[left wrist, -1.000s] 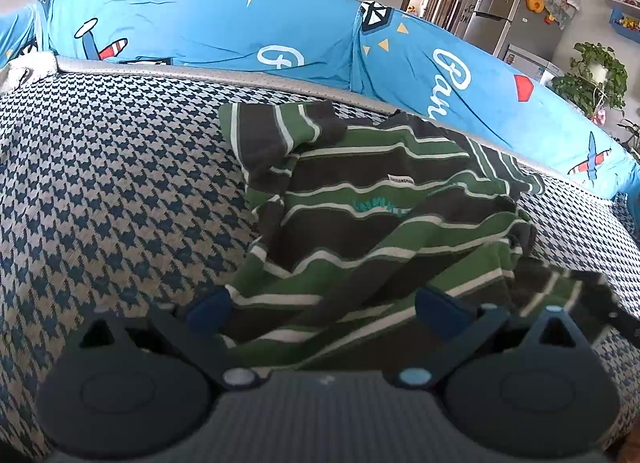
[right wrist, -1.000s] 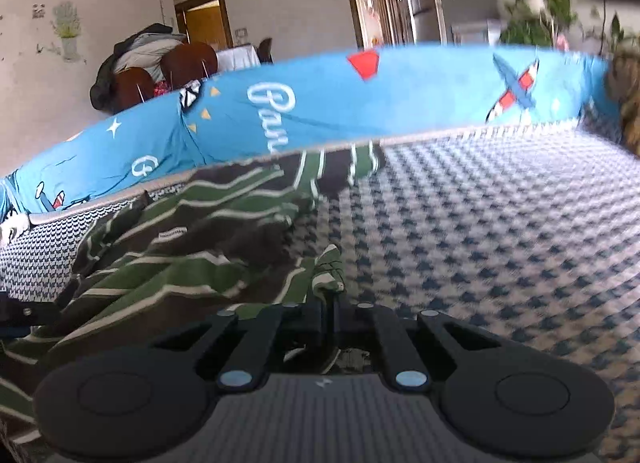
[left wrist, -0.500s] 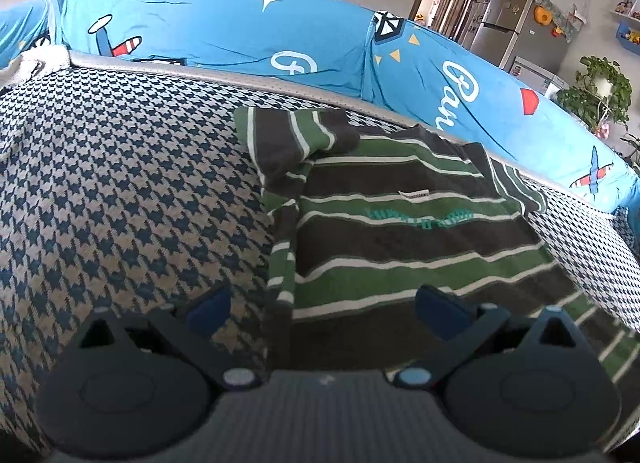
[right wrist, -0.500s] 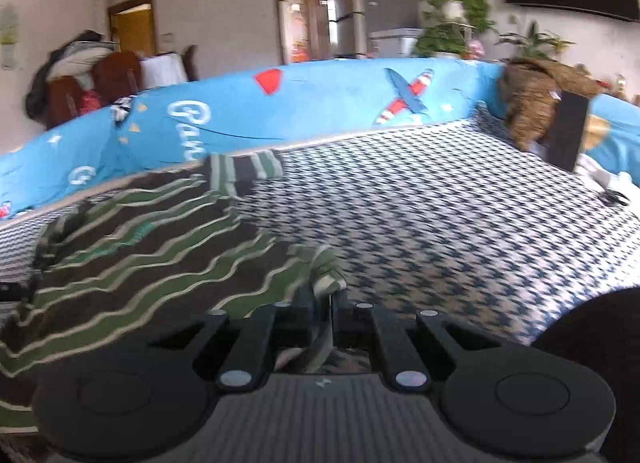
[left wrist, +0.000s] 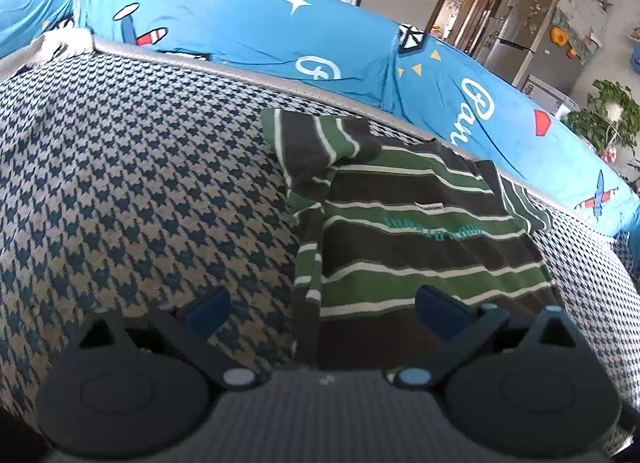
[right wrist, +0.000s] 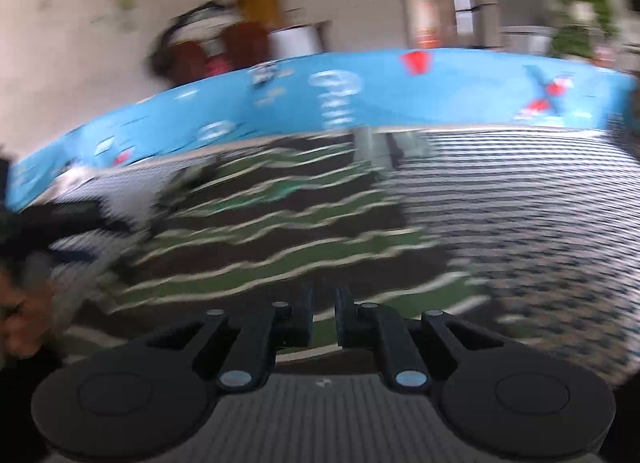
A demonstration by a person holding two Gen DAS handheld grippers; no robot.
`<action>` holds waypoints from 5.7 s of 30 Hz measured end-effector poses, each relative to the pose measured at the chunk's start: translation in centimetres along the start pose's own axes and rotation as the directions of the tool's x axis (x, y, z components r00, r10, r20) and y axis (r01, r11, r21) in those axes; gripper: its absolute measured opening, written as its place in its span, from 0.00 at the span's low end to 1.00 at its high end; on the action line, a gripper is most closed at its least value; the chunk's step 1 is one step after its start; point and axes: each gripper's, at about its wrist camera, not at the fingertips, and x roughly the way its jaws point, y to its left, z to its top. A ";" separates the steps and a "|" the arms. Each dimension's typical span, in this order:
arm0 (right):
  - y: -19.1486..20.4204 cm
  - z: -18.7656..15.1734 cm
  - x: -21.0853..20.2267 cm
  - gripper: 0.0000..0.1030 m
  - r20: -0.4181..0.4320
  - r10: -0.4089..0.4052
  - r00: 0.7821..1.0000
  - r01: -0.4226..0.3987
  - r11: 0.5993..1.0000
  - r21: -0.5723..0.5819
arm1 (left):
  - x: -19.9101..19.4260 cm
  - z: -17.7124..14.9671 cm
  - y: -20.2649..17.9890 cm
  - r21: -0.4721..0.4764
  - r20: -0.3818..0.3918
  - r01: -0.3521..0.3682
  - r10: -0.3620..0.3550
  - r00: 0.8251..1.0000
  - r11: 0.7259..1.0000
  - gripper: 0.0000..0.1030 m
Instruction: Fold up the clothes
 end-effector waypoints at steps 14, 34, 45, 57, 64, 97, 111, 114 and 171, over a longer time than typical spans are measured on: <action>11.1 -1.6 3.5 0.16 -0.186 0.378 0.907 -0.412 0.889 -0.201 | -2.6 1.1 2.6 -0.080 0.045 -0.011 0.015 0.999 0.997 1.00; 16.6 -3.5 6.9 0.18 -0.209 0.257 0.943 -0.330 0.793 -0.511 | -3.4 1.2 2.5 -0.092 0.065 0.016 -0.010 0.998 0.996 1.00; 10.3 1.8 10.2 0.17 -0.099 0.056 0.993 -0.066 0.993 -0.100 | -3.1 1.1 2.4 -0.094 0.058 0.022 -0.016 0.998 0.995 1.00; 13.8 0.4 5.7 0.18 -0.072 0.215 0.974 -0.227 0.919 -0.322 | -2.7 1.0 1.9 -0.086 0.050 0.021 -0.016 0.999 0.996 1.00; 15.7 -2.0 9.0 0.29 -0.135 0.118 0.984 -0.166 0.885 -0.436 | -2.7 1.0 2.2 -0.094 0.046 0.016 -0.011 0.999 0.995 1.00; 14.2 0.0 5.1 0.13 -0.389 0.533 0.752 -0.635 0.744 -0.210 | -1.6 1.7 2.0 -0.148 0.070 -0.089 0.100 0.993 0.985 1.00; 10.7 3.0 6.8 0.30 -0.370 0.485 0.792 -0.593 0.755 -0.280 | 2.6 4.9 0.4 -0.139 0.030 -0.083 0.088 0.996 0.987 1.00; 9.3 4.2 7.8 0.30 -0.346 0.447 0.825 -0.547 0.785 -0.291 | 3.8 5.7 0.3 -0.136 0.018 -0.074 0.077 0.997 0.988 1.00; -10.0 17.2 30.5 0.42 -0.027 -0.099 0.995 0.101 0.988 0.116 | 18.3 14.2 -0.7 -0.041 -0.140 0.031 -0.037 0.989 0.999 1.00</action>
